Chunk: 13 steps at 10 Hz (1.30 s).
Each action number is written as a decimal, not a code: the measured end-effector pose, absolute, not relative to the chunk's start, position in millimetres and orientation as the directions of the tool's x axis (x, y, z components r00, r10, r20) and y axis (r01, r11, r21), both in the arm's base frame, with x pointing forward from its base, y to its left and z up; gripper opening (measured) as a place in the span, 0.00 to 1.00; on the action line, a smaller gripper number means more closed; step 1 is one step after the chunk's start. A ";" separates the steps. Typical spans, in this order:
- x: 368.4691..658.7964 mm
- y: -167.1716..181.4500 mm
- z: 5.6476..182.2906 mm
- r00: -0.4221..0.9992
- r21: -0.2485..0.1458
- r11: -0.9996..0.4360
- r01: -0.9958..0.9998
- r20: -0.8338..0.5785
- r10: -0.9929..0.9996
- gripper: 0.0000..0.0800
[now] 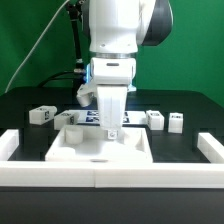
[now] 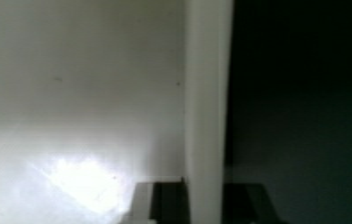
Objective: Assemble one leg
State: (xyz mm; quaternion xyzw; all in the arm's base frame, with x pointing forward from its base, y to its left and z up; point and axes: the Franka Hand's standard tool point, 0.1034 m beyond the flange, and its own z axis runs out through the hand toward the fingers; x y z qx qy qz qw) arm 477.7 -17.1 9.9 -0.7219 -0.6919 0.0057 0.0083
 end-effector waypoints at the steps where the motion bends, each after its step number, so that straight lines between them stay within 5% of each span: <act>1: 477.5 -18.5 9.9 0.047 -0.020 -0.047 0.999 0.003 0.999 0.07; 5: 477.8 -16.8 9.8 0.042 -0.018 -0.042 0.999 0.003 0.999 0.07; 13: 488.8 67.3 8.5 -0.024 -0.001 0.024 1.000 0.045 0.999 0.07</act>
Offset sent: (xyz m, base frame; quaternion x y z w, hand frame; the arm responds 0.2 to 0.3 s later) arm 0.0000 0.0000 0.0000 0.0000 0.0000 0.0000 1.0000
